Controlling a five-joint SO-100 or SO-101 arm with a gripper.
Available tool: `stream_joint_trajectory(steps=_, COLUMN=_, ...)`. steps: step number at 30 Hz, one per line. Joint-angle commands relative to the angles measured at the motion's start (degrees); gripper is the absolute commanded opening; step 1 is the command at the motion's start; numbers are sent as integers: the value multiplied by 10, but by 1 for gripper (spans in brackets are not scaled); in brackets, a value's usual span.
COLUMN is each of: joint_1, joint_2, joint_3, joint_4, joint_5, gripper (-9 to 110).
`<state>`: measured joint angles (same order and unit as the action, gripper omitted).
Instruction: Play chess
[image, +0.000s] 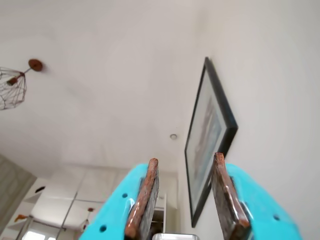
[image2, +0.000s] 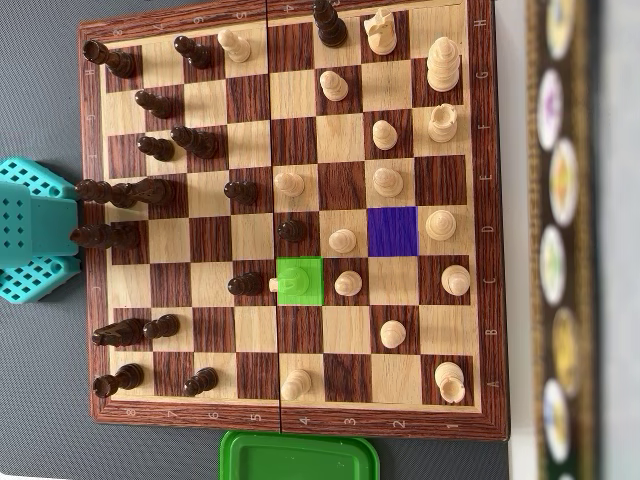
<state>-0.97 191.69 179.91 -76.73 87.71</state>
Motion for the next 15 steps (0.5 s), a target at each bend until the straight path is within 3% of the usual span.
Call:
stream_joint_trajectory(steps=1, joint_1=3, joint_2=1, joint_3=11, joint_4=-41, joint_5=-3, gripper=16)
stream_joint_trajectory(steps=15, joint_1=3, joint_2=1, joint_3=11, joint_4=-217, joint_5=-3, gripper=16)
